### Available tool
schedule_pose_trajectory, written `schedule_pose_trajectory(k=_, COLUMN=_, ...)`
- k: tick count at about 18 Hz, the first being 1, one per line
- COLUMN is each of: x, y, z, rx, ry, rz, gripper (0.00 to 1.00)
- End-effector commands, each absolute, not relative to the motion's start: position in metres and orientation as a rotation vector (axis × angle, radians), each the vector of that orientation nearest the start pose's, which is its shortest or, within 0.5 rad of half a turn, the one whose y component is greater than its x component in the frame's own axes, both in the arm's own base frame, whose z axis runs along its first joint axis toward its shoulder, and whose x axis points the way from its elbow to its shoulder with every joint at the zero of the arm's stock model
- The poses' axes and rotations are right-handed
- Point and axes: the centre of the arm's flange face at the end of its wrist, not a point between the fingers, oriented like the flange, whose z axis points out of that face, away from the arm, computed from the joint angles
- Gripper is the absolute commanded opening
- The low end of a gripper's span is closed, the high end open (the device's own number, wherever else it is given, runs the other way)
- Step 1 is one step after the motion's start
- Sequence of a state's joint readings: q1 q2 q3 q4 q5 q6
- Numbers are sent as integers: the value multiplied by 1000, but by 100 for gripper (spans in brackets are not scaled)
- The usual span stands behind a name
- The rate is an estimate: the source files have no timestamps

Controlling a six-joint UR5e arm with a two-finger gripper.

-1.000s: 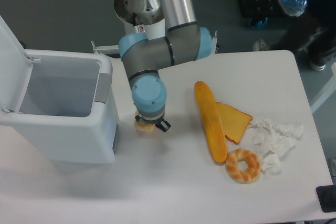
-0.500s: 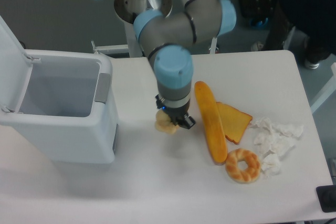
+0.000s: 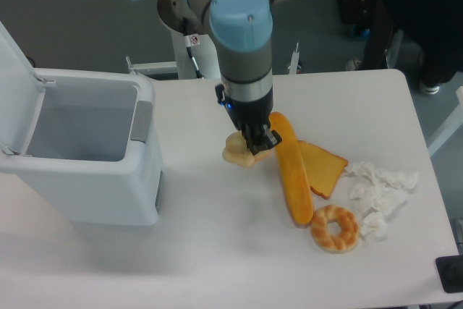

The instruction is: Pick up the round bread

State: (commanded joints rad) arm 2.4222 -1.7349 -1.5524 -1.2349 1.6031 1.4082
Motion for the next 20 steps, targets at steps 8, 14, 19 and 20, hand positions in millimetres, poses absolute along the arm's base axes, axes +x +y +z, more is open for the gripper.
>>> schedule_pose_trajectory(k=8, x=-333, y=472, z=456, rx=-2897, ry=813, rz=237, gripper=3)
schedule_pose_trajectory(k=14, x=-342, y=464, z=458, rx=-2876, ry=775, rz=219, gripper=3)
schedule_pose_trajectory(k=19, x=-342, y=465, z=459, rx=-2875, ry=775, rz=218, gripper=3)
schedule_pose_trajectory(k=20, x=-342, y=465, z=459, rx=-2875, ry=775, rz=218, gripper=3)
